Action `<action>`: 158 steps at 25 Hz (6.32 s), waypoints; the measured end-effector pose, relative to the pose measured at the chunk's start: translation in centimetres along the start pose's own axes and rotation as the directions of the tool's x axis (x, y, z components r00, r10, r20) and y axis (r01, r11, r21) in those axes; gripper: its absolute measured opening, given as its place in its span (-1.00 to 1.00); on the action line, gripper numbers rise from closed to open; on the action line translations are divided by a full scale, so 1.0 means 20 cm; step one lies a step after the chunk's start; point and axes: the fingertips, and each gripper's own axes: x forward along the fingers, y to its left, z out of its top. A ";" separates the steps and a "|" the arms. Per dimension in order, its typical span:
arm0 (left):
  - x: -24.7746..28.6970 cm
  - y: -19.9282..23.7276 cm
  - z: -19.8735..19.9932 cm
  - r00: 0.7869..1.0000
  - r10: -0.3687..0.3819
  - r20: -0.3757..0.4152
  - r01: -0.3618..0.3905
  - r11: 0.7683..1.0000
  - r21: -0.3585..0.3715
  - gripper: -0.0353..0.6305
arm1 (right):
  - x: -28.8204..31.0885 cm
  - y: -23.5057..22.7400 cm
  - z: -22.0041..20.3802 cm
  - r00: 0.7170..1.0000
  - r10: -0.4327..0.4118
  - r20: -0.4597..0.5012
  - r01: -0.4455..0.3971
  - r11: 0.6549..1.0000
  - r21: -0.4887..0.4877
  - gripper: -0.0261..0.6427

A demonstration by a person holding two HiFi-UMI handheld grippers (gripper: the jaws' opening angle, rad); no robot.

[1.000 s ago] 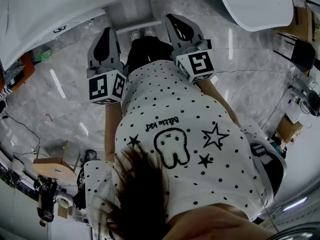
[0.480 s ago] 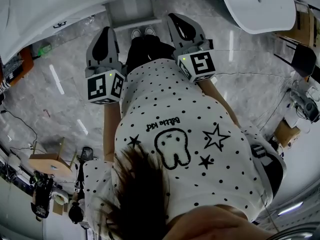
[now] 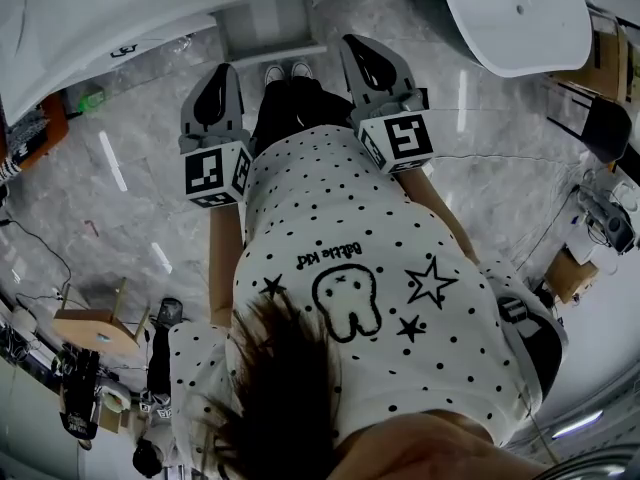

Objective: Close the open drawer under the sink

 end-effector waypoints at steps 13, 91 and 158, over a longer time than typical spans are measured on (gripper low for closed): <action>0.24 0.08 -0.75 0.965 0.034 -0.260 -0.079 0.983 -0.167 -0.85 | 0.07 -0.10 -0.13 0.997 -0.024 -0.077 0.029 0.997 0.065 -0.88; 0.99 0.17 -1.90 0.842 0.035 -0.538 -0.123 0.984 -0.129 -0.47 | 0.19 0.06 -0.87 0.973 -0.058 -0.224 0.118 0.957 0.265 -0.88; 1.18 0.29 -1.73 0.892 0.060 -0.448 -0.125 0.985 -0.118 -0.47 | 0.22 0.05 -0.91 0.966 -0.068 -0.250 0.138 0.951 0.275 -0.88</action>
